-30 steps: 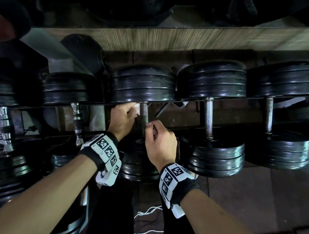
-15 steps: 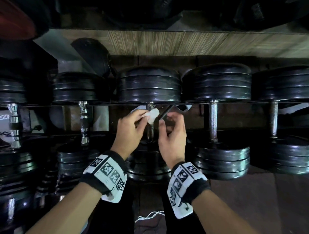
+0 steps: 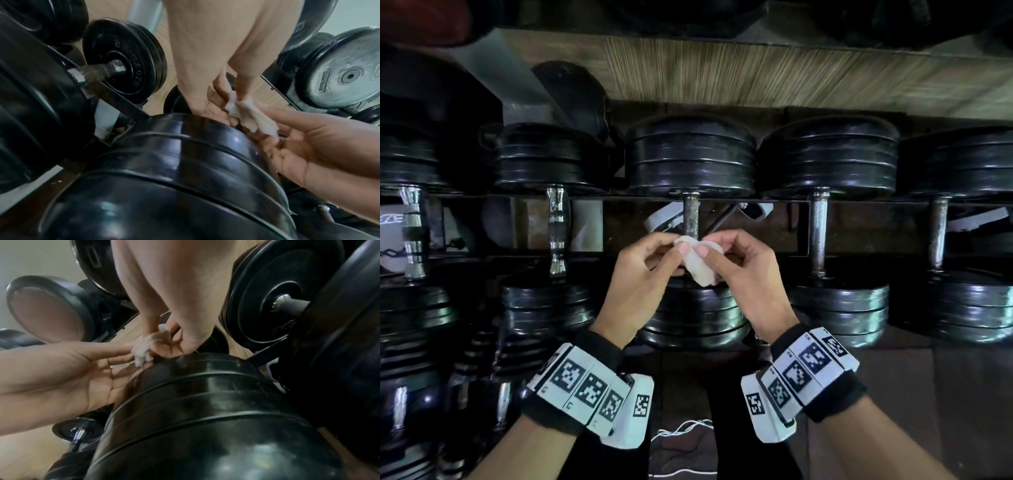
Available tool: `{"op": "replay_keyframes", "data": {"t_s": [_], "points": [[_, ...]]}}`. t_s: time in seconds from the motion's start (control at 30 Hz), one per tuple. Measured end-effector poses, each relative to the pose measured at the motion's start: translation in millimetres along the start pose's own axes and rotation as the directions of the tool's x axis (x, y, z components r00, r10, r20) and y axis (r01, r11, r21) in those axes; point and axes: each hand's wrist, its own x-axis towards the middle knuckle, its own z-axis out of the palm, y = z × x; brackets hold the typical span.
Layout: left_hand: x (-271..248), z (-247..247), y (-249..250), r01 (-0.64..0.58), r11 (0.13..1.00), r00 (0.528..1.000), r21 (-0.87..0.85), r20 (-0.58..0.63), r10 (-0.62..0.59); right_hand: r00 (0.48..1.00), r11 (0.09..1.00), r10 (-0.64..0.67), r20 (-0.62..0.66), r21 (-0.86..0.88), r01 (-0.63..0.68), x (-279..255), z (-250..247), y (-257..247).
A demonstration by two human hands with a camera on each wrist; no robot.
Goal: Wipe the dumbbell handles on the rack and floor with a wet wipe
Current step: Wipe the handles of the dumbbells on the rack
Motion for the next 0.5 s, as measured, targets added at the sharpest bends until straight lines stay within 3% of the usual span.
{"op": "replay_keyframes", "data": {"t_s": [0.13, 0.3, 0.4, 0.5], "points": [[-2.8, -2.5, -1.2, -0.04, 0.998, 0.998, 0.048, -0.052, 0.043, 0.992, 0.999, 0.04, 0.116, -0.009, -0.039, -6.5, -7.5, -2.6], [-12.3, 1.7, 7.6, -0.105, 0.994, 0.994, 0.03, -0.019, 0.106, 0.992, 0.995, 0.072, 0.104, -0.077, -0.064, -10.6, -14.7, -10.1], [-15.5, 7.1, 10.7, -0.058, 0.998, 0.998, -0.024, -0.001, 0.058, 0.995, 0.992, 0.02, 0.097, -0.122, -0.008, -14.3, -16.8, -13.2], [-18.6, 11.3, 10.8, 0.033, 0.993, 0.998, -0.114, 0.054, -0.027, 0.997, 0.999, 0.039, 0.069, -0.023, -0.038, -17.0, -22.1, -12.3]]}}
